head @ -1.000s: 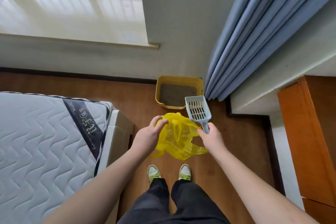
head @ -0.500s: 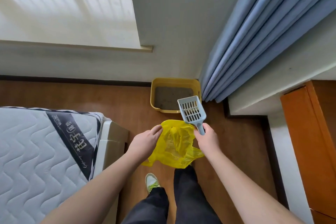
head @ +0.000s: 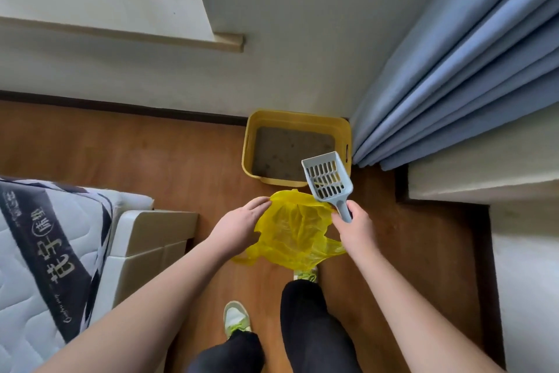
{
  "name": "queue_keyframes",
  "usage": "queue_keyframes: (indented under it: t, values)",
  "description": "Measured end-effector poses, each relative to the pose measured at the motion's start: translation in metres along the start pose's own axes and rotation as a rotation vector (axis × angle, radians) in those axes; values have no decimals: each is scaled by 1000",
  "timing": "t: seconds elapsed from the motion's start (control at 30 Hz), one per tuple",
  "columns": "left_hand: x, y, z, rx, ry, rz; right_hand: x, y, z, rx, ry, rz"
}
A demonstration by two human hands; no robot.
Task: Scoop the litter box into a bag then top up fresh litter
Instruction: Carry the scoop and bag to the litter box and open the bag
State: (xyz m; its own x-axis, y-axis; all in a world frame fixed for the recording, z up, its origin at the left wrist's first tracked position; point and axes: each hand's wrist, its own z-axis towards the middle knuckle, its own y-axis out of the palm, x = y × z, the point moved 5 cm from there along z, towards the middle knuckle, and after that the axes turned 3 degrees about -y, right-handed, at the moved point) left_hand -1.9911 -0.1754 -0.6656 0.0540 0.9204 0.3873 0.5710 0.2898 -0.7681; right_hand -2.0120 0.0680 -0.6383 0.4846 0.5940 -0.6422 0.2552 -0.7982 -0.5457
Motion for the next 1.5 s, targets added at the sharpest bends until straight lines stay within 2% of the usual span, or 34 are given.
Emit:
queue_keyframes:
  t: [0.17, 0.33, 0.53, 0.7, 0.77, 0.93, 1.0, 1.07, 1.13, 1.2, 1.27, 1.5]
  values:
    - [-34, 53, 63, 7, -33, -48, 56, 38, 68, 29, -15, -35]
    - [-66, 116, 119, 18, 5, -82, 117, 84, 120, 59, -24, -35]
    - [-107, 191, 176, -59, 62, -168, 178, 130, 169, 49, -76, -68]
    - [-144, 227, 212, -62, 78, -120, 202, 145, 203, 270, -182, -103]
    - [-154, 237, 226, -65, 80, -120, 205, 147, 216, 299, -229, -128]
    - [-164, 251, 256, 26, 181, 94, 199, 179, 243, 64, -379, -306]
    - [-166, 254, 264, 51, 207, 224, 197, 196, 245, 1, -542, -318]
    - [-165, 257, 267, 104, 276, 338, 201, 217, 244, -66, -782, -399]
    - [-161, 261, 266, 233, 382, 434, 216, 239, 247, -163, -951, -547]
    - [-160, 267, 262, 352, 491, 509, 234, 254, 255, -235, -996, -693]
    - [-158, 274, 258, 404, 587, 609, 246, 261, 260, -251, -1026, -826]
    - [-174, 296, 249, 381, 966, 729, 259, 268, 267, -290, -1042, -1001]
